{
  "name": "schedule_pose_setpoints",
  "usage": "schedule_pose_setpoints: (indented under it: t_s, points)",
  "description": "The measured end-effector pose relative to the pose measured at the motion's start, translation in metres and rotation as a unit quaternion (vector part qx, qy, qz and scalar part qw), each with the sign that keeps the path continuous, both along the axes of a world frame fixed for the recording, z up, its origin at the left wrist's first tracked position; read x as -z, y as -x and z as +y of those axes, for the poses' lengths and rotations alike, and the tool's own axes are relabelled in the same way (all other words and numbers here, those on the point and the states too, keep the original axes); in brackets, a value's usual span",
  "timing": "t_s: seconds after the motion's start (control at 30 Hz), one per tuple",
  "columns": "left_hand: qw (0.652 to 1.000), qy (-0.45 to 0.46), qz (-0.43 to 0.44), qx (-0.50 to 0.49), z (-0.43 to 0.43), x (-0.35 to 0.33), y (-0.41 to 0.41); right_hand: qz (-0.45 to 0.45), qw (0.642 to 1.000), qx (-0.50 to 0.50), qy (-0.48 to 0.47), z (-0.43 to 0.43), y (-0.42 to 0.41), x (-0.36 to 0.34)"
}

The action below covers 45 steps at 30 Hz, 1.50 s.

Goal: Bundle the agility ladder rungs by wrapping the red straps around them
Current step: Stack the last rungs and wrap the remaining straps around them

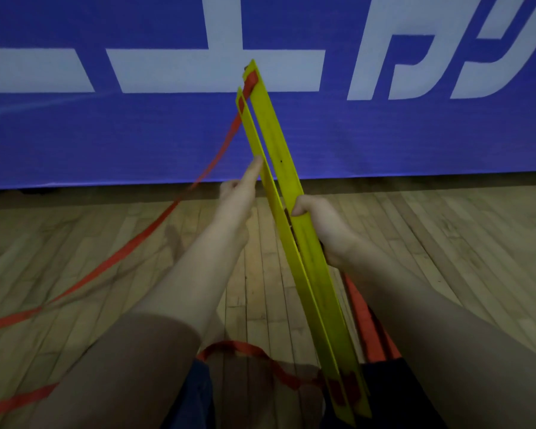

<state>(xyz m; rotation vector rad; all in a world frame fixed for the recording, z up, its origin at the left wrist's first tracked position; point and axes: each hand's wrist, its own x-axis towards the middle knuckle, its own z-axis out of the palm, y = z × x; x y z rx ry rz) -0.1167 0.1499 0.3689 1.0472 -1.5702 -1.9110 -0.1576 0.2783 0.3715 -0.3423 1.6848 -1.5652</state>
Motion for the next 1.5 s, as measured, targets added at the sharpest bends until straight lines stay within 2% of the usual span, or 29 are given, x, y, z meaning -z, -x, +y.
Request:
schedule_pose_setpoints:
  t_s: [0.07,0.13,0.2,0.33,0.43,0.57,0.67,0.83,0.93,1.03,1.13,1.23,1.33,1.5]
  points:
    - [0.989,-0.091,0.017,0.115,0.006,-0.001,0.0,-0.003,1.0,-0.012,0.012,0.001,-0.001,0.0]
    - [0.978,-0.113,0.045,0.167,0.01,-0.001,0.001,0.024,1.0,-0.011,0.007,0.002,-0.001,0.001]
    - [0.978,-0.11,0.065,0.168,0.013,0.0,0.003,0.064,0.998,-0.026,0.007,0.002,-0.002,0.002]
    - [0.983,-0.122,0.116,0.076,0.015,-0.001,0.007,0.139,0.988,-0.069,0.027,0.001,-0.003,0.007]
    - [0.982,-0.12,0.136,0.053,0.012,-0.001,0.005,0.095,0.991,-0.068,0.058,-0.001,-0.002,0.006]
    - [0.99,-0.097,0.099,0.005,0.004,0.0,0.002,0.037,0.993,-0.047,0.098,-0.002,-0.002,0.006]
    - [0.991,-0.09,0.1,0.003,0.003,-0.002,0.002,0.009,0.994,-0.056,0.093,-0.002,-0.002,0.006]
    - [0.993,-0.049,0.104,0.01,0.004,-0.001,0.006,-0.095,0.986,-0.087,0.102,-0.003,-0.001,0.003]
    - [0.997,-0.016,0.074,0.001,0.005,0.005,0.01,-0.014,0.994,-0.063,0.09,-0.007,-0.005,0.011]
    - [0.998,0.001,0.057,0.005,0.005,0.005,0.011,0.074,0.989,-0.091,0.086,-0.005,-0.004,0.015]
    - [0.996,-0.011,0.081,0.019,0.005,0.003,0.012,0.092,0.989,-0.092,0.072,-0.004,-0.002,0.011]
    - [0.996,-0.004,0.086,0.016,0.007,0.003,0.013,0.121,0.992,-0.008,0.015,-0.009,0.0,0.009]
    - [0.998,-0.003,0.058,-0.003,0.008,0.006,0.015,0.078,0.997,0.024,0.014,-0.013,0.0,0.011]
    - [0.998,0.007,0.055,0.013,0.011,0.003,0.014,0.187,0.979,0.051,-0.059,-0.019,0.005,0.02]
